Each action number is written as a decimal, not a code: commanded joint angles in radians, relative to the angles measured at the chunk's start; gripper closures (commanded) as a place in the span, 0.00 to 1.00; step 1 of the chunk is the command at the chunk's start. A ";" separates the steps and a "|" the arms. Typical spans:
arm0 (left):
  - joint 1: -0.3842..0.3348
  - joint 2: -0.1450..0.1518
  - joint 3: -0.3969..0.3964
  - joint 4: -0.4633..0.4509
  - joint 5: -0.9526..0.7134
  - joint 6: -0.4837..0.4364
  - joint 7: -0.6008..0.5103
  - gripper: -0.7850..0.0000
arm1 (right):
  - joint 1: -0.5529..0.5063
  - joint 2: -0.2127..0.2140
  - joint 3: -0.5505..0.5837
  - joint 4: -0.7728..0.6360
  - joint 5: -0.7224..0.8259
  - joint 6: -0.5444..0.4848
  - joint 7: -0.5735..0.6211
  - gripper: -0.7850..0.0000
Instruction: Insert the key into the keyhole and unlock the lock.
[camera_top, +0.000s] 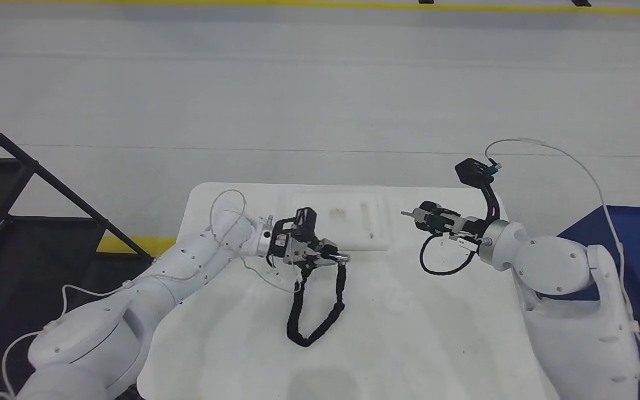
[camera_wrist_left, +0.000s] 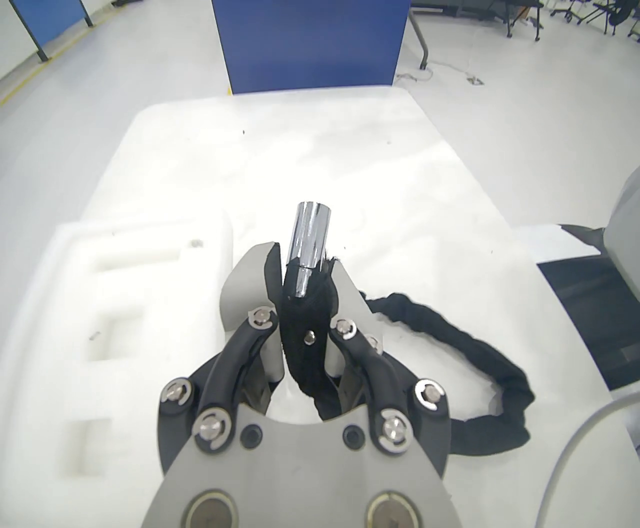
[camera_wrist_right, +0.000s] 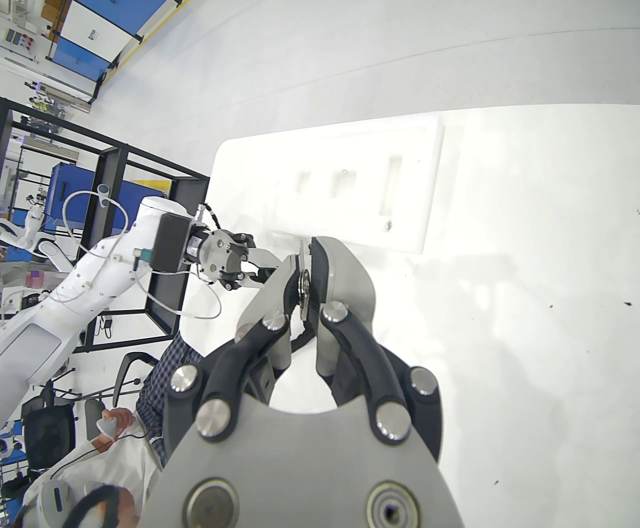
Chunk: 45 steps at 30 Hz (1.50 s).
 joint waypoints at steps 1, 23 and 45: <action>-0.001 0.015 -0.011 -0.035 0.001 0.000 0.048 1.00 | -0.009 0.001 -0.018 0.000 -0.009 -0.009 0.005 1.00; 0.102 0.151 -0.205 -0.438 -0.167 0.002 0.079 1.00 | 0.009 0.023 0.034 -0.169 0.315 0.167 0.210 1.00; 0.115 0.146 -0.210 -0.437 -0.139 0.035 0.091 1.00 | -0.057 0.045 0.103 -0.276 0.299 0.197 0.168 1.00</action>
